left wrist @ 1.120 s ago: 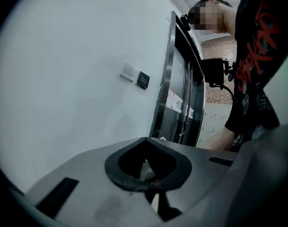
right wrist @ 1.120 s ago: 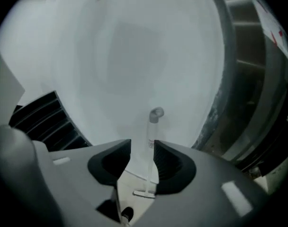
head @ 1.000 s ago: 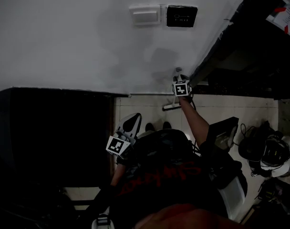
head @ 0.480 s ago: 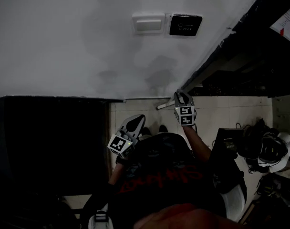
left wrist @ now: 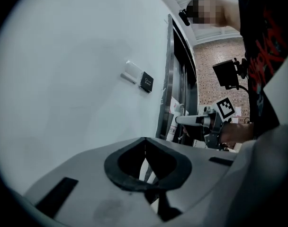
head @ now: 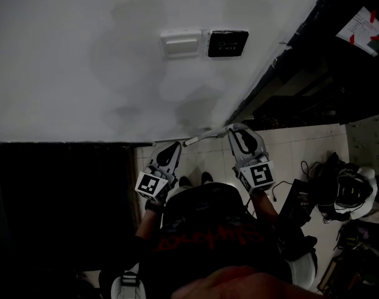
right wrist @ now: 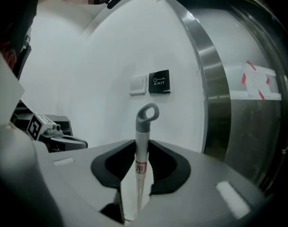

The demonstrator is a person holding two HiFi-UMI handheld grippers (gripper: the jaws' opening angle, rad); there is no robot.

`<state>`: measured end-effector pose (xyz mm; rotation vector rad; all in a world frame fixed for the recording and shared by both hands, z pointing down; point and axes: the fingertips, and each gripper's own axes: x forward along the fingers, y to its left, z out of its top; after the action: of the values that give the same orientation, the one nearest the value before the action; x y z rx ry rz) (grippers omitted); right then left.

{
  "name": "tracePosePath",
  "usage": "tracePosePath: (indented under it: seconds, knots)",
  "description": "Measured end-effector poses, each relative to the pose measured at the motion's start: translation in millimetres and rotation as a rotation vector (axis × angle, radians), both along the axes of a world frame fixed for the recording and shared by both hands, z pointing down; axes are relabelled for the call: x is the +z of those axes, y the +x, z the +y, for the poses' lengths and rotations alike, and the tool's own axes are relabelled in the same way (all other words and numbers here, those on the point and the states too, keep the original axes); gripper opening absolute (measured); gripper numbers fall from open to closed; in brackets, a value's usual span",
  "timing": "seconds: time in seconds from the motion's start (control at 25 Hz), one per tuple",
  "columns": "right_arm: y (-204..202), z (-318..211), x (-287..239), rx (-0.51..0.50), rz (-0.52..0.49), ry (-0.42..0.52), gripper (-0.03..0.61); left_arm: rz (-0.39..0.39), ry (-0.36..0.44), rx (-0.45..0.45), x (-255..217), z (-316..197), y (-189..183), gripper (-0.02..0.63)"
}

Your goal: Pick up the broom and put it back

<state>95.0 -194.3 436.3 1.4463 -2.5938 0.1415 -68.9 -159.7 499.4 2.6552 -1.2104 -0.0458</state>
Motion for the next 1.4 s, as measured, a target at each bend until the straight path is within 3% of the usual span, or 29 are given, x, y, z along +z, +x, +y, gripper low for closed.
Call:
tracePosePath:
  seconds: [0.2, 0.4, 0.76, 0.92, 1.16, 1.24, 1.4]
  knots:
    - [-12, 9, -9, -0.044, -0.009, -0.003, 0.091, -0.031, 0.004, -0.012, -5, 1, -2, 0.003]
    - [-13, 21, -1, -0.054, -0.006, -0.035, 0.091, -0.003, -0.002, -0.034, -3, 1, -4, 0.003]
    - [-1, 39, 51, -0.038, 0.022, -0.141, 0.091, 0.023, -0.031, -0.037, 7, 2, -5, 0.003]
    - [2, 30, 122, -0.011, 0.080, -0.241, 0.091, 0.027, -0.054, -0.049, 14, 5, -14, 0.003]
    - [1, -10, 301, -0.014, 0.234, -0.470, 0.091, 0.016, -0.109, -0.146, 28, 27, -37, 0.003]
    - [-1, -33, 328, -0.010, 0.253, -0.494, 0.091, 0.005, -0.140, -0.198, 34, 37, -48, 0.003]
    - [-9, -78, 333, -0.006, 0.265, -0.547, 0.094, -0.033, -0.192, -0.279, 38, 60, -60, 0.003]
